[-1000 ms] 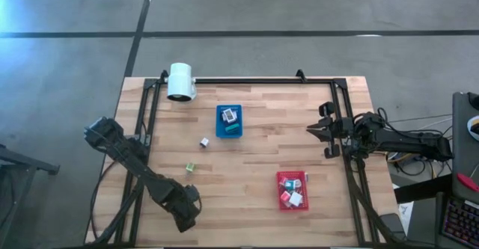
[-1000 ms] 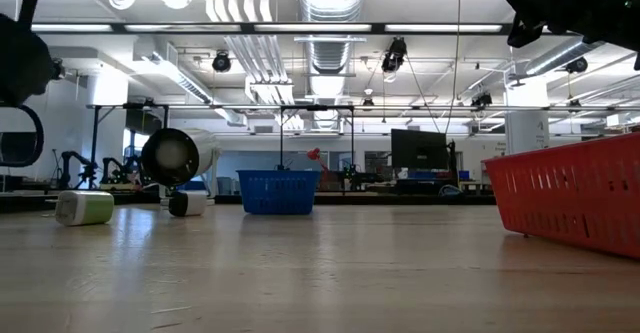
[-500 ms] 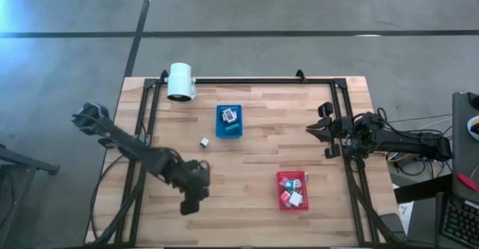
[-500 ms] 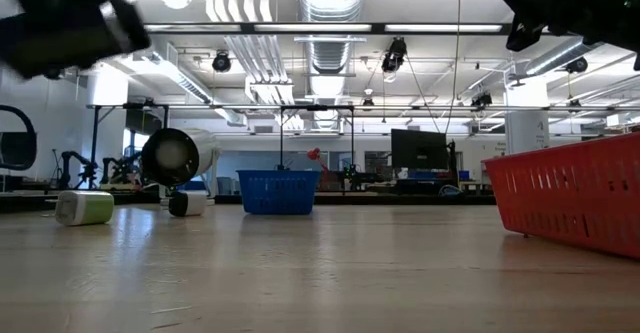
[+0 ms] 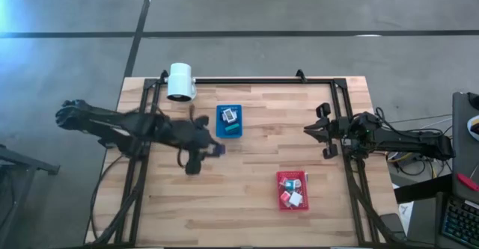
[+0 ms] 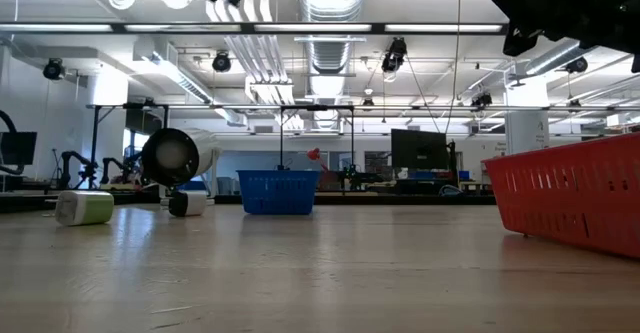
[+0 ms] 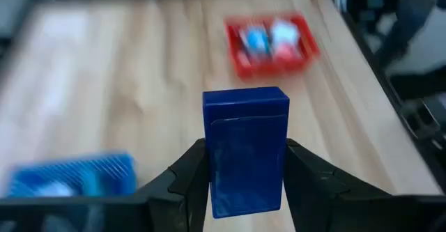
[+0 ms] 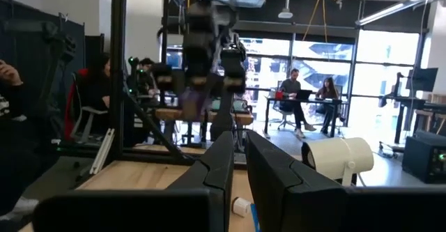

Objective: Pick & Place Office items
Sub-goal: Put the dark blue digital clock into the blue bin

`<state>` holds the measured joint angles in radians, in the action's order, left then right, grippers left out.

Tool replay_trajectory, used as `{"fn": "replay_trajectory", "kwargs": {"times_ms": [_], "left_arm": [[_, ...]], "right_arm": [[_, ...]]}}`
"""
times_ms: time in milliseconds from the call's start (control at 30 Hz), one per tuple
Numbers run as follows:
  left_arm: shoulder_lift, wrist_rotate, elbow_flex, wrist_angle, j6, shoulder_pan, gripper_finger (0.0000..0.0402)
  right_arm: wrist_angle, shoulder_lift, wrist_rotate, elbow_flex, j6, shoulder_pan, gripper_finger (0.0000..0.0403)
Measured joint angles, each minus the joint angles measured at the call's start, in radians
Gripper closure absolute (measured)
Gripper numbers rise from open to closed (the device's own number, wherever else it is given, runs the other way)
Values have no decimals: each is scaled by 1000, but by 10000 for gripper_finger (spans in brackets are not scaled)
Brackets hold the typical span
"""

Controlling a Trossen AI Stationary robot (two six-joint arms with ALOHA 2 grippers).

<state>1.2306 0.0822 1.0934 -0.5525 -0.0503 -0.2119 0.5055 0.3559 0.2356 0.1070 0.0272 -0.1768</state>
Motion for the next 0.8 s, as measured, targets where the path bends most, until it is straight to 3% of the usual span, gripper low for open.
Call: {"fn": "replay_trajectory", "kwargs": {"times_ms": [167,400,800], "left_arm": [[-109,-5,-33,126,153,81,256],[-327,-55,-157,209,181,151,256],[-641,-60,-606,594,242,165,256]], "right_arm": [[4,0,0,0,-3,0,369],[10,-7,-1,0,22,0,369],[5,-4,-32,28,66,0,369]]}}
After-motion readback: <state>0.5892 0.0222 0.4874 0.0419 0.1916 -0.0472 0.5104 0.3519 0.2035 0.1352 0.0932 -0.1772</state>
